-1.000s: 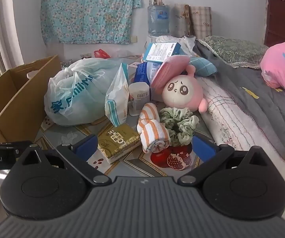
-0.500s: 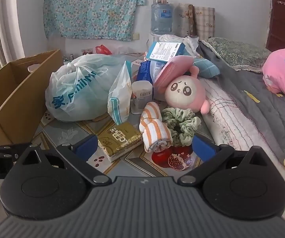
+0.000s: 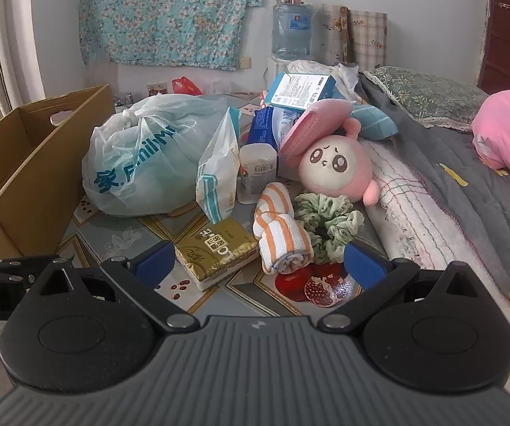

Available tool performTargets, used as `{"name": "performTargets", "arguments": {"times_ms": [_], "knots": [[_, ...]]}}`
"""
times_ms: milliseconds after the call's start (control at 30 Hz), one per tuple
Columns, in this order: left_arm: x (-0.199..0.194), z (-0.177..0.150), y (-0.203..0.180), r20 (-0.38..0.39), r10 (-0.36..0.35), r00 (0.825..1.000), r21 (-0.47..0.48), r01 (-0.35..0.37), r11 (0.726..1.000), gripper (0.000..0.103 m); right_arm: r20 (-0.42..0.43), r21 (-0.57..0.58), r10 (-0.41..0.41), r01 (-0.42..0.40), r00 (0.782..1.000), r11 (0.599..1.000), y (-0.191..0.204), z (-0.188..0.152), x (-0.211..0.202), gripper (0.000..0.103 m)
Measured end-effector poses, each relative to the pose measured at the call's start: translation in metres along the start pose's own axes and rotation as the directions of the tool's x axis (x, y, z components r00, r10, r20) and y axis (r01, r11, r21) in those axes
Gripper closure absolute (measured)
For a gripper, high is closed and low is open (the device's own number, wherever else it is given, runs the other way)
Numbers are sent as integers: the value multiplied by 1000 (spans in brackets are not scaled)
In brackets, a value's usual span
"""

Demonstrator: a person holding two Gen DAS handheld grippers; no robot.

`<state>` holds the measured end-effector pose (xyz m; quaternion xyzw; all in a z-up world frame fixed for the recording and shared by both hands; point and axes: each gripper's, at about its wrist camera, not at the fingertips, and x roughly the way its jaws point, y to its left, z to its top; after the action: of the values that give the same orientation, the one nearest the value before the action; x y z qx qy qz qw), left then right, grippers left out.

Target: Organize soft objects

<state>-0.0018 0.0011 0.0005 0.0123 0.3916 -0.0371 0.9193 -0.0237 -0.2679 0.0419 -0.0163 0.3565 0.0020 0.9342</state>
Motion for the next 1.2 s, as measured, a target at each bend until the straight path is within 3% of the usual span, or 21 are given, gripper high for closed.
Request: {"name": "performTargets", "arguments": {"times_ms": [1200], "knots": [[4, 2, 5, -18, 9, 1000, -18, -9, 1000, 0, -13, -36, 2, -2, 1000, 999, 8, 1, 4, 1]]}}
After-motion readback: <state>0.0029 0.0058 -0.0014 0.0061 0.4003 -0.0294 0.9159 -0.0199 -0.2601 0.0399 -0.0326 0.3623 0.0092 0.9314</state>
